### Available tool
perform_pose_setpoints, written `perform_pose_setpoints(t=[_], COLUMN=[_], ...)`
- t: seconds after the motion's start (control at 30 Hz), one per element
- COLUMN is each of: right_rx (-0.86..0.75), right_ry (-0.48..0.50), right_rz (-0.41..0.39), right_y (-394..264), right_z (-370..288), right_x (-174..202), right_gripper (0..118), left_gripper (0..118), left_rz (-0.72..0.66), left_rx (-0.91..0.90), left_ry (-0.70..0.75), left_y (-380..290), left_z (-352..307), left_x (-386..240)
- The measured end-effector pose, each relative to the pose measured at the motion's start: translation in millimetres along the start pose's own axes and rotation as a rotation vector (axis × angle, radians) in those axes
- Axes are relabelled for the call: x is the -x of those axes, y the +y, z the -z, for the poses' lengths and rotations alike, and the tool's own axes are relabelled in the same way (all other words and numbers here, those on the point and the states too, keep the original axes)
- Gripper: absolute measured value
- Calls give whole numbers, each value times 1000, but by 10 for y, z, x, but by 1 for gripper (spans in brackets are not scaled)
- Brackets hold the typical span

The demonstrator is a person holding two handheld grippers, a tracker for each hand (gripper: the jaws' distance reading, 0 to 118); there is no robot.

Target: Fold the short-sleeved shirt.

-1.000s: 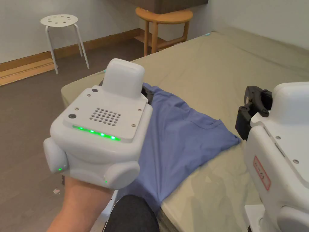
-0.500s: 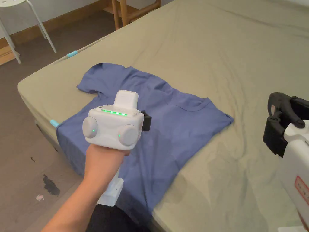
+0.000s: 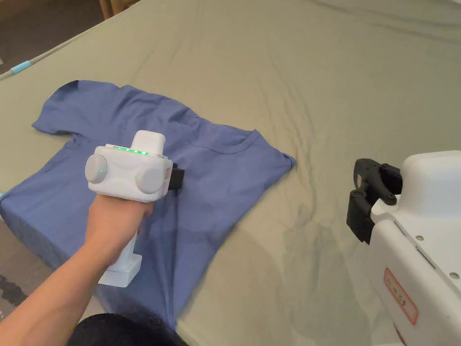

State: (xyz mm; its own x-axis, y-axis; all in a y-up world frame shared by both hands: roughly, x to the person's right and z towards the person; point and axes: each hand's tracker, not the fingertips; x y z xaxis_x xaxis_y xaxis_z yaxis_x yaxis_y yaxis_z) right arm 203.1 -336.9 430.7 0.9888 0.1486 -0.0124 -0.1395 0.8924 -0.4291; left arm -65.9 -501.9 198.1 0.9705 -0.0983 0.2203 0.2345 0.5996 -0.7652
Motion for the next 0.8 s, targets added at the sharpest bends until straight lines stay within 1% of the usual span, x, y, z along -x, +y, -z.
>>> perform_pose_setpoints(t=[0.03,0.07,0.1,0.13,0.17,0.2,0.3,0.4,0.5,0.57,0.6,0.63,0.67,0.7,0.73,0.8], right_rx=[3,4,4,1,-6,-15,-34,-51,-74,-95,-106,-115,-122,-127,-130,-133], right_ry=[-1,-1,1,2,2,4,2,-19,-41,-55,-61,-63,-58,-46,-34,-63], right_rz=[6,12,14,14,11,6,14,39,59,65,67,75,89,109,132,151], right_y=[0,-1,2,6,11,17,41,72,96,105,105,107,106,102,91,72], right_z=[-4,-13,-39,-79,-122,-175,-316,-471,-673,-824,-888,-958,-1021,-1068,-1114,-1202], right_x=[-4,-7,-7,-9,-13,-25,-76,-158,-250,-307,-331,-362,-401,-439,-480,-524], right_gripper=[2,2,2,2,2,2,2,2,2,2,2,2,2,2,2,2], left_gripper=[26,0,0,0,0,0,0,0,0,0,0,0,0,0,0,0], left_rz=[25,87,79,105,31,-6,-98,-172,-169,-236,-247,-233,-192,-147,-129,-135], left_rx=[-2,-15,-52,-14,-78,-81,-134,-253,-315,-365,-394,-409,-441,-458,-503,-554], left_ry=[-40,98,46,59,28,-11,-85,-124,-101,-116,-123,-107,-36,2,-8,-35], left_y=[-1,-35,-75,-128,-152,-156,-193,-159,-90,-89,-56,-37,-23,-6,17,71], left_z=[-48,-46,-14,9,-51,42,-162,-601,-1018,-1314,-1414,-1559,-1710,-1830,-1926,-2220], left_x=[-90,-177,-185,-166,-98,26,176,265,287,327,351,339,281,232,239,219])
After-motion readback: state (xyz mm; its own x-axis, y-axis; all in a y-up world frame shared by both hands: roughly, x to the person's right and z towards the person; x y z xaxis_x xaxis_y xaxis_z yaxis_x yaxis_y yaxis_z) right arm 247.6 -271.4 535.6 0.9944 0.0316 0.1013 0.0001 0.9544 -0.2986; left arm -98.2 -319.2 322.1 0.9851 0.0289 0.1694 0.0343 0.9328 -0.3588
